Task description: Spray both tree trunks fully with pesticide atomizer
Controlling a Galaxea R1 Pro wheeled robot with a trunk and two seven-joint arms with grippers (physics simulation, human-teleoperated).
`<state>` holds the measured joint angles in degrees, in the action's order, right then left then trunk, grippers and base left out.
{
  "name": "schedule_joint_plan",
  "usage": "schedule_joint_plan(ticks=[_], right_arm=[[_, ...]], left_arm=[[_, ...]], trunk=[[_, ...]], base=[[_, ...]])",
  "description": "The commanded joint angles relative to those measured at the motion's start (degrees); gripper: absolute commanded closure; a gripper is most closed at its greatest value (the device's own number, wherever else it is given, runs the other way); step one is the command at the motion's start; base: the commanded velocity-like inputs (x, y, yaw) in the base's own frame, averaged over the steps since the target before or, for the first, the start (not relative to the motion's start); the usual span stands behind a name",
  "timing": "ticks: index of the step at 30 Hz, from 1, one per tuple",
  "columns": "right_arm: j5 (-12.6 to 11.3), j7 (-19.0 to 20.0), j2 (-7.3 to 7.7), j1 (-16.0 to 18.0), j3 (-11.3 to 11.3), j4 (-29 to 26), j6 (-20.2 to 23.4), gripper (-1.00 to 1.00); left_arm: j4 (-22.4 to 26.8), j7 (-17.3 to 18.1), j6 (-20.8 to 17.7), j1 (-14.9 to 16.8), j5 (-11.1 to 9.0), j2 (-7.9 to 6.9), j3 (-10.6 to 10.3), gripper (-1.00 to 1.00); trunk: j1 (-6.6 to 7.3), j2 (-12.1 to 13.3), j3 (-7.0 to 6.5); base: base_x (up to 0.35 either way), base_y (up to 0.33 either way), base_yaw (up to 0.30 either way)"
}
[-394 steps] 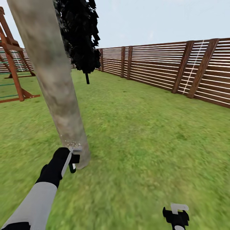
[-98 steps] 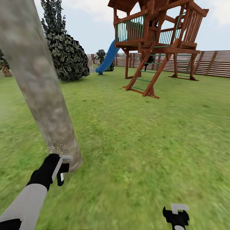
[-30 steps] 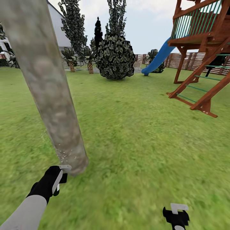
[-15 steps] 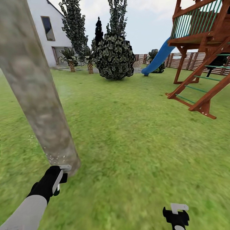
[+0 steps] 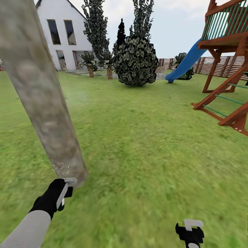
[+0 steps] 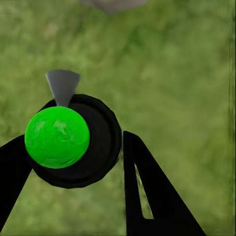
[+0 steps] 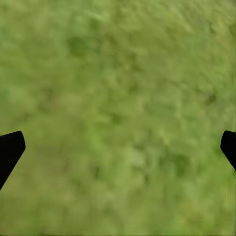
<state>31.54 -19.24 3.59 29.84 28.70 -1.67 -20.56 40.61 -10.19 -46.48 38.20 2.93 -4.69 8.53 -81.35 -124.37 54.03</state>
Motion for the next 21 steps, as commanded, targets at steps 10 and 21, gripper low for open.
schedule_joint_plan(ticks=[10,21], right_arm=[[0.6,-0.2,0.01,0.0,0.5,0.1,-0.2,-1.0],[0.5,-0.2,0.01,0.0,0.5,0.1,-0.2,-1.0]], left_arm=[[0.2,0.1,-0.3,0.0,0.3,0.03,0.1,1.0],[3.4,1.0,-3.4,0.5,0.4,-1.39,0.3,1.0]], trunk=[[-0.01,0.0,0.05],[-0.01,0.0,0.05]], base=[[0.138,-0.282,0.044],[0.011,-0.015,0.273]])
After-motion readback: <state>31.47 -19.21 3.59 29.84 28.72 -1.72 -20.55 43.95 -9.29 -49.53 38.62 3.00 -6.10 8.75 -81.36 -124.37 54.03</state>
